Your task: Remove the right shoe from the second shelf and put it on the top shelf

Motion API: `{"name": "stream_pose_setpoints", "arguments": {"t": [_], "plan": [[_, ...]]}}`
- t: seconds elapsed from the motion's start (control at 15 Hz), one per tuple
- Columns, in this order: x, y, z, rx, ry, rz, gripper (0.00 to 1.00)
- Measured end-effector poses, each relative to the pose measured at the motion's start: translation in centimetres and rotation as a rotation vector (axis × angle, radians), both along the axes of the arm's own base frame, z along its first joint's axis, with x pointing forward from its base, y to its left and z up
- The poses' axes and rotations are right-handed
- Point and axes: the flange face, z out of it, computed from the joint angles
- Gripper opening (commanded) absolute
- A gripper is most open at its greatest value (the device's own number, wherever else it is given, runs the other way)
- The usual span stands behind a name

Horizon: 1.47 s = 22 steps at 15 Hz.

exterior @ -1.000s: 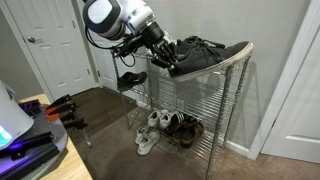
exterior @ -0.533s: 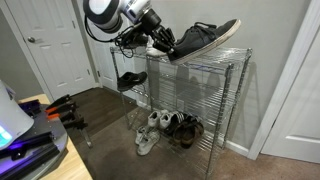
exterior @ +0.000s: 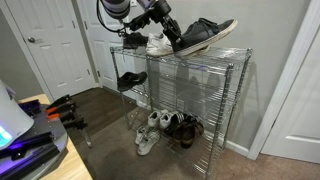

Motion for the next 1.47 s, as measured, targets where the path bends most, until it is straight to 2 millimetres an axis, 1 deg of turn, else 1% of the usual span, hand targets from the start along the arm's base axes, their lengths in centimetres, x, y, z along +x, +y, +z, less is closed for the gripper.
{"name": "stream_pose_setpoints", "arguments": {"t": [0.27, 0.53, 0.8, 1.27, 1.33, 1.4, 1.47], "plan": [[1.5, -0.3, 1.7, -0.015, 0.070, 0.050, 0.03], [3.0, 0.2, 2.2, 0.009, 0.166, 0.106, 0.03], [5.3, 0.1, 1.5, 0.033, 0.254, 0.140, 0.03], [9.1, -2.0, -0.6, 0.073, 0.275, 0.186, 0.03], [9.6, -2.4, -0.8, 0.079, 0.272, 0.192, 0.07], [10.1, -2.7, -0.9, 0.086, 0.267, 0.197, 0.35], [10.5, -3.1, -1.1, 0.093, 0.262, 0.202, 0.36]]}}
